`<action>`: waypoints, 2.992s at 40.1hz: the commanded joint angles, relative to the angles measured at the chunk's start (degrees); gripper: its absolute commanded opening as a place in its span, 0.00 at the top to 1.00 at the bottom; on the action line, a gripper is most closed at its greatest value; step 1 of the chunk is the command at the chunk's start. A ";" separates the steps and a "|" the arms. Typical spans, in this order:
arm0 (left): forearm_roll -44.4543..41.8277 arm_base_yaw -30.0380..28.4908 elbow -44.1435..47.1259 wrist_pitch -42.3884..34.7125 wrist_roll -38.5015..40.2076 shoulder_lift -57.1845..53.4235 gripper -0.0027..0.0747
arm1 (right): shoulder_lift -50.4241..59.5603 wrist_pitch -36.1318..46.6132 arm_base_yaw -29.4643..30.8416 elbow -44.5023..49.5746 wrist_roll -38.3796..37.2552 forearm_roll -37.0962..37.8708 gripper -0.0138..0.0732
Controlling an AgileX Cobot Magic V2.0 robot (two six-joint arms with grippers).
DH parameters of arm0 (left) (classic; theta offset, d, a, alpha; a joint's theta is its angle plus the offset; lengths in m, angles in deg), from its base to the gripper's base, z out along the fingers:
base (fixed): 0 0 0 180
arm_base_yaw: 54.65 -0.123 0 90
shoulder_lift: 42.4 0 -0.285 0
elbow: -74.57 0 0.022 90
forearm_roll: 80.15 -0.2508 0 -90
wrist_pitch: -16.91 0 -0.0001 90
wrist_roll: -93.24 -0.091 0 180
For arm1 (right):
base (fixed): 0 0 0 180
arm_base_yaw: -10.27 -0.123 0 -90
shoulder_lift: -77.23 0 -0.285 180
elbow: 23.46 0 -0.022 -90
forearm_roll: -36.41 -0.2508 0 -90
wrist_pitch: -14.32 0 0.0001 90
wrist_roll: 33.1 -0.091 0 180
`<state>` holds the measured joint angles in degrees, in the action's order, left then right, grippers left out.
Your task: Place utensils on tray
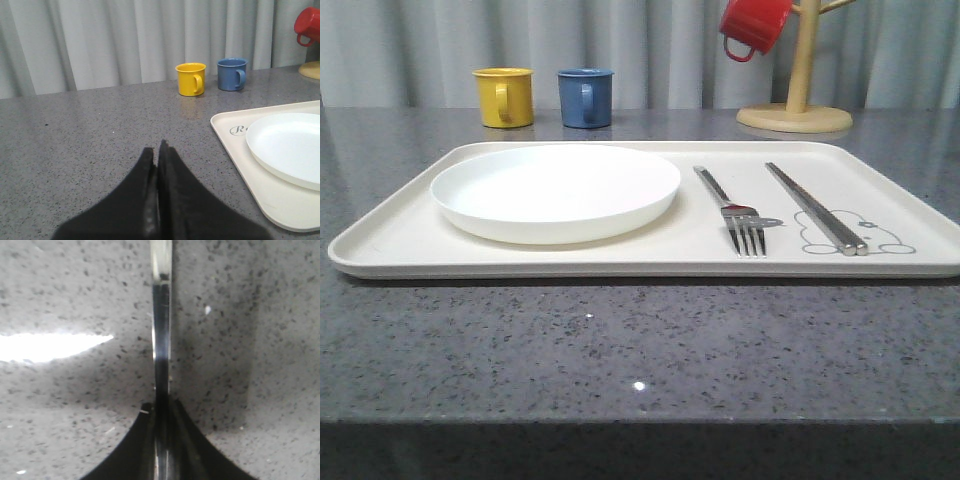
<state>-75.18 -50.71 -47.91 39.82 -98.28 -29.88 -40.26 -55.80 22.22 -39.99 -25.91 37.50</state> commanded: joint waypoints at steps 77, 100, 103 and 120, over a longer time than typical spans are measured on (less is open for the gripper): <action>0.70 0.47 -1.56 -4.78 0.48 0.69 0.99 | 8.23 -1.57 -24.17 3.14 -22.87 -5.49 0.53; 0.70 0.47 -1.56 -4.78 0.48 0.69 0.99 | 36.13 9.80 -24.48 10.75 -9.67 -4.03 0.92; 0.70 0.47 -1.56 -4.78 0.48 0.69 0.99 | 41.77 15.87 -24.48 18.44 -8.21 -3.97 0.92; 0.70 0.47 -1.56 -4.78 0.48 0.69 0.99 | 78.48 49.29 -24.48 63.32 -7.19 -4.03 0.92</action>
<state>-75.18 -50.71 -47.91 39.82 -98.28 -29.88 31.25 -15.55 -2.13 19.18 -33.61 33.07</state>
